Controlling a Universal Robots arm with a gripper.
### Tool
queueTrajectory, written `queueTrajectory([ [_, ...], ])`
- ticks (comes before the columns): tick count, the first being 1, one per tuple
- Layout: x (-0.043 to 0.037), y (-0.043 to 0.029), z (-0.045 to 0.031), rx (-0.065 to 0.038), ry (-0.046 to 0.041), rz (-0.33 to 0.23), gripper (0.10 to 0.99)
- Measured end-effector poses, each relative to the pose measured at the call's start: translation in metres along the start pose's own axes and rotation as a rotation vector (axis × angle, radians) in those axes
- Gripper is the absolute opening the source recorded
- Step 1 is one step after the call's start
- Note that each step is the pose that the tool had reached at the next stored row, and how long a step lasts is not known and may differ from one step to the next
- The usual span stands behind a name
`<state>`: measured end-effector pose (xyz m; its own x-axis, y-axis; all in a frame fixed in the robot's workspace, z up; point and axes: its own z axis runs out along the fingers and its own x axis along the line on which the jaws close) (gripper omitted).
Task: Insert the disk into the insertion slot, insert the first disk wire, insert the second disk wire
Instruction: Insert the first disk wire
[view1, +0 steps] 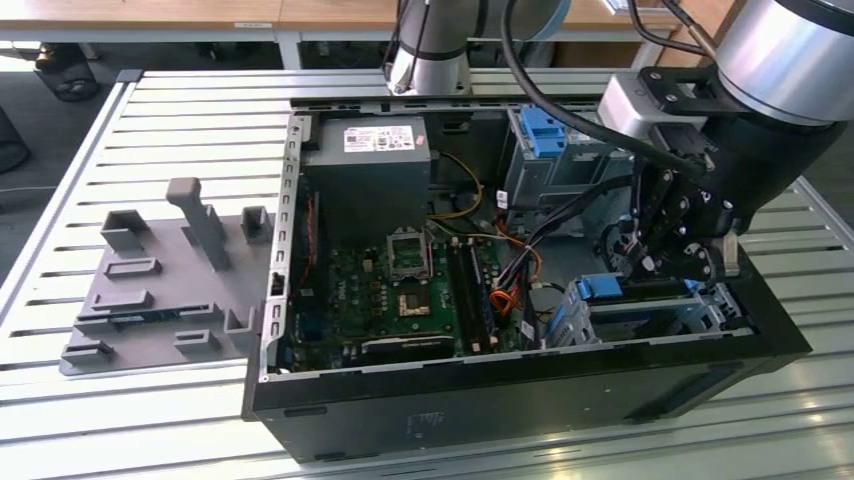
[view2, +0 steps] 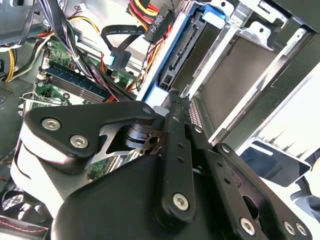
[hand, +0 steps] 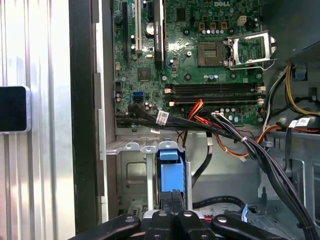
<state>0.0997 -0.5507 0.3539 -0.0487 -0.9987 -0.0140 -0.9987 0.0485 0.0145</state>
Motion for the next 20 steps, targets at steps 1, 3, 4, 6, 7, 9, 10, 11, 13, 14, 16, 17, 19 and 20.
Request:
queueTrajectory([
  [1,0.0000,0.0000,-0.0008,0.000,-0.0001,0.000,0.122],
  [3,0.0000,-0.0005,-0.0018,0.001,-0.0003,0.000,0.122],
  [4,-0.0001,-0.0011,-0.0020,0.001,-0.0001,0.000,0.122],
  [6,-0.0002,-0.0031,-0.0022,0.001,0.0000,0.000,0.122],
  [7,-0.0003,-0.0045,-0.0022,0.001,-0.0001,0.000,0.122],
  [9,-0.0005,-0.0079,-0.0022,0.001,0.0000,0.000,0.122],
  [10,-0.0006,-0.0095,-0.0023,0.001,-0.0001,0.000,0.122],
  [11,-0.0006,-0.0111,-0.0023,0.001,-0.0001,0.000,0.122],
  [13,-0.0009,-0.0146,-0.0023,0.001,-0.0001,0.000,0.122],
  [14,-0.0009,-0.0165,-0.0023,0.001,-0.0001,0.000,0.122],
  [16,-0.0011,-0.0197,-0.0024,0.001,-0.0001,0.000,0.122],
  [17,-0.0012,-0.0211,-0.0024,0.001,-0.0001,0.000,0.122],
  [19,-0.0013,-0.0231,-0.0024,0.001,-0.0001,0.000,0.122],
  [20,-0.0014,-0.0236,-0.0025,0.001,-0.0001,0.000,0.122],
])
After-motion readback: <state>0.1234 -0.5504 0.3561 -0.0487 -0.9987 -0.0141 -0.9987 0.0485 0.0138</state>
